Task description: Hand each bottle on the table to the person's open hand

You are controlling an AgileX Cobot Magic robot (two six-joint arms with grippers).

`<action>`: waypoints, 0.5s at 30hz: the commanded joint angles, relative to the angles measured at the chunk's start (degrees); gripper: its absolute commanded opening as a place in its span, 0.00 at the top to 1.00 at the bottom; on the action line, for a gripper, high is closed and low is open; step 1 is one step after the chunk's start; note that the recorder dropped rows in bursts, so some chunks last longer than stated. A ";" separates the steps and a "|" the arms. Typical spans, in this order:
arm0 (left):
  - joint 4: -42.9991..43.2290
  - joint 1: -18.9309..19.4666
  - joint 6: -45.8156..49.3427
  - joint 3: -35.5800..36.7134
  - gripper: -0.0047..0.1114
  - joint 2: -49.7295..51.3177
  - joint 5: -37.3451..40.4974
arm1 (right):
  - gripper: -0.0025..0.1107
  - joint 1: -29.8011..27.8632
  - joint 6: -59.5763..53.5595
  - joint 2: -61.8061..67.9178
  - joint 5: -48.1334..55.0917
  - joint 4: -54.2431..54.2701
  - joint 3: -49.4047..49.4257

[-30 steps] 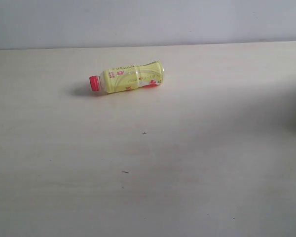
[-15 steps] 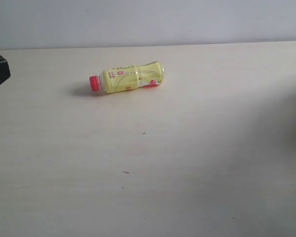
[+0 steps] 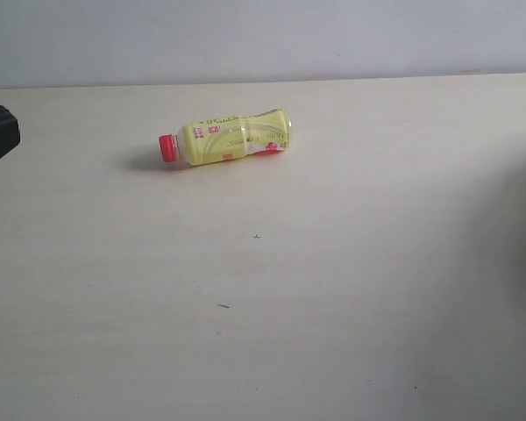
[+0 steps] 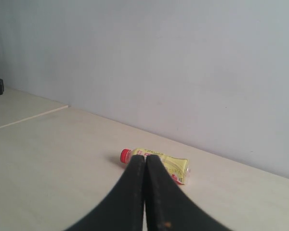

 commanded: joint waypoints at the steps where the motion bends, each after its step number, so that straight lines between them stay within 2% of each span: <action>1: 1.12 -0.31 0.19 0.25 0.96 -0.03 0.79 | 0.98 0.04 0.11 -0.19 -0.73 -0.02 0.43; 15: 1.37 -0.31 1.43 0.25 0.96 -0.03 0.79 | 0.98 0.04 0.11 -0.19 -0.73 -0.02 0.43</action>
